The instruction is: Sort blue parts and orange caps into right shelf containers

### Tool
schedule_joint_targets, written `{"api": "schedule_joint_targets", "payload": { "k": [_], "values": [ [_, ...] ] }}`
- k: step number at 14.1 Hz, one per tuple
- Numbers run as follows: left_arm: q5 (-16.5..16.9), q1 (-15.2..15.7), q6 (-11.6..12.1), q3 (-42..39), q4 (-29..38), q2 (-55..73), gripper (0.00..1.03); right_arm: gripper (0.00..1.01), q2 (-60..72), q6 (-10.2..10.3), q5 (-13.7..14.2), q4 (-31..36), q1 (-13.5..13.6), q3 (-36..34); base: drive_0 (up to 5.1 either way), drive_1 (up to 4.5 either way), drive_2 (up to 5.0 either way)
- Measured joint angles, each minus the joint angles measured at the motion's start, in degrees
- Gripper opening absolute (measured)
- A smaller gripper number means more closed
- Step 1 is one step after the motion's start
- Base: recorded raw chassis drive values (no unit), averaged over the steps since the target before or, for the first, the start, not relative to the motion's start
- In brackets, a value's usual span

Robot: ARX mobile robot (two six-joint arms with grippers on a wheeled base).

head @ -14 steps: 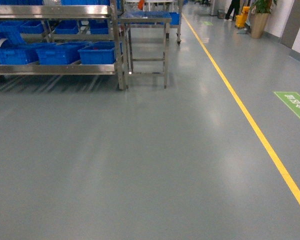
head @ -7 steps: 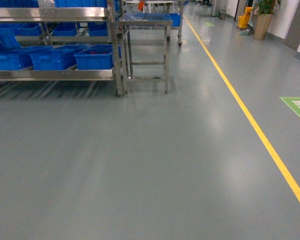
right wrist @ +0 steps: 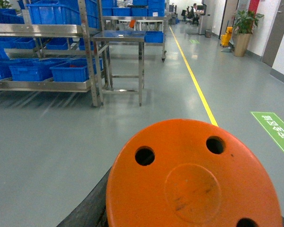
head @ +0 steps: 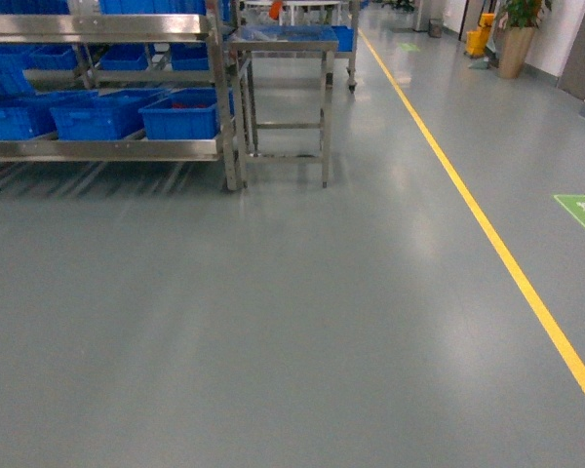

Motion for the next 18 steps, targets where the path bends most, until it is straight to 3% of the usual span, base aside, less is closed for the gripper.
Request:
{"api": "schedule_joint_targets", "payload": {
  "k": [18],
  "values": [
    [0.0,0.0,0.0,0.0,0.1,0.0,0.41,0.44,0.0,0.0,0.0,-0.1,0.0,0.0,0.0,4.18,-4.2]
  ]
}}
